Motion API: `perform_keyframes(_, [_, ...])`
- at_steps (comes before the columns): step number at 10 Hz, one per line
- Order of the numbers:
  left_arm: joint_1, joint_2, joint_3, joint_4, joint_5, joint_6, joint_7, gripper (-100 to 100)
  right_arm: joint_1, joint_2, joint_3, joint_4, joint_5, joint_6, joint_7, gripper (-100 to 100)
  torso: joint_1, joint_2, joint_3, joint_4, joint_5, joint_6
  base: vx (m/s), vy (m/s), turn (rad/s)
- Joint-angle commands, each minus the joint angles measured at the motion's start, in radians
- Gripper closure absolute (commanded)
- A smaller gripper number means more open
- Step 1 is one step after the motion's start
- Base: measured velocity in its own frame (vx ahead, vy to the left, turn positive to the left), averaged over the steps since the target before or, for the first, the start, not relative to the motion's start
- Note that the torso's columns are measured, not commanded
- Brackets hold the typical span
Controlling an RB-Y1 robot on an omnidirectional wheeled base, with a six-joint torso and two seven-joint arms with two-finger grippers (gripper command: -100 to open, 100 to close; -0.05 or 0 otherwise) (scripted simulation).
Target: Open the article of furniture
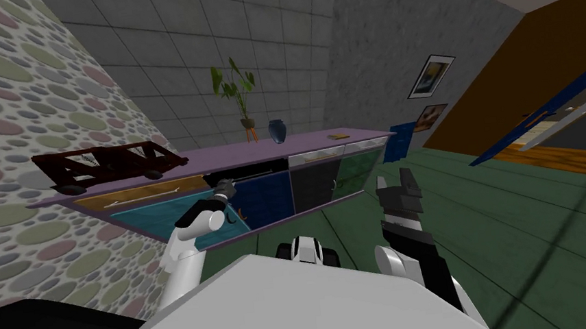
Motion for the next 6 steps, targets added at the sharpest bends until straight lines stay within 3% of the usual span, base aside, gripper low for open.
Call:
perform_keyframes(1, [-0.080,0.012,-0.026,0.072,0.003,-0.014,-0.005,100,0.000,0.000,0.000,0.000,0.000,0.000,0.000,0,-0.004,0.002,0.002,0.001,-0.001,0.000,-0.092,-0.046,0.018])
perform_keyframes(4, [-0.080,0.012,-0.026,0.158,0.003,-0.014,-0.005,100,0.000,0.000,0.000,0.000,0.000,0.000,0.000,0,-0.003,-0.012,-0.007,-0.004,-0.001,0.002,-0.003,-0.007,-0.010])
perform_keyframes(6, [-0.080,0.012,-0.026,0.159,0.003,-0.014,-0.005,100,0.000,0.000,0.000,0.000,0.000,0.000,0.000,0,0.002,-0.010,-0.006,-0.005,0.002,0.001,0.009,-0.001,0.007])
